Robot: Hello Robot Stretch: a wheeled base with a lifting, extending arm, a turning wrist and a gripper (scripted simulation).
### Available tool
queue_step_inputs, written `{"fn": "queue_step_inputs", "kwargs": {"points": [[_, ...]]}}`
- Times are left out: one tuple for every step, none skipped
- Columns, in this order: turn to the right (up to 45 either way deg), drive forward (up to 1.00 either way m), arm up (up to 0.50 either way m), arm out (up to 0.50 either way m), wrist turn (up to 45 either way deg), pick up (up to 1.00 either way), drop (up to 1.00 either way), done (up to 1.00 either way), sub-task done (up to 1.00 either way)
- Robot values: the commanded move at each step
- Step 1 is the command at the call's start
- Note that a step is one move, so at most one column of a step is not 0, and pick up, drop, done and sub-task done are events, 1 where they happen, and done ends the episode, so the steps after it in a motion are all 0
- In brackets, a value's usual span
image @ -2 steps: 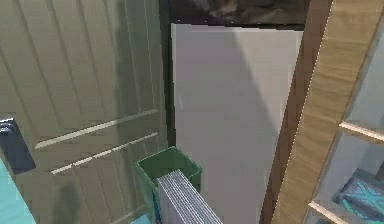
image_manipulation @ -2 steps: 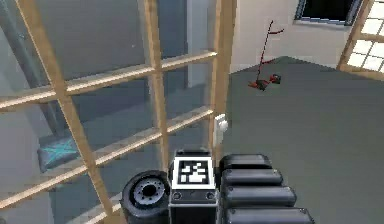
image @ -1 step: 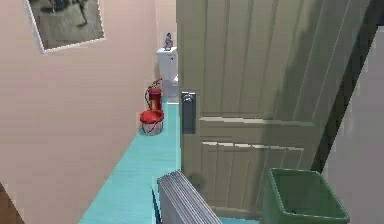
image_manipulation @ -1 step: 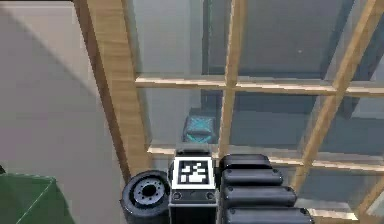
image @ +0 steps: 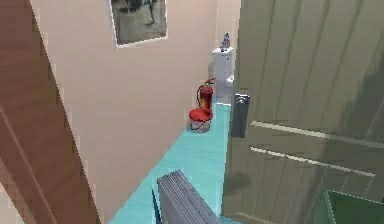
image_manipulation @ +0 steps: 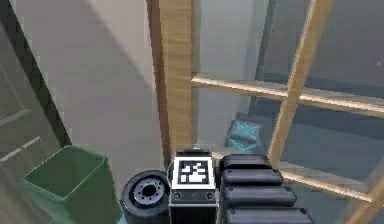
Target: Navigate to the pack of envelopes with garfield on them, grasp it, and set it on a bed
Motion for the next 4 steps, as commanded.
{"fn": "queue_step_inputs", "kwargs": {"points": [[0.0,0.8,0.0,0.0,0.0,0.0,0.0,0.0,0.0],[-6.0,0.0,0.0,0.0,0.0,0.0,0.0,0.0,0.0],[0.0,0.35,0.0,0.0,0.0,0.0,0.0,0.0,0.0],[18.0,0.0,0.0,0.0,0.0,0.0,0.0,0.0,0.0]]}}
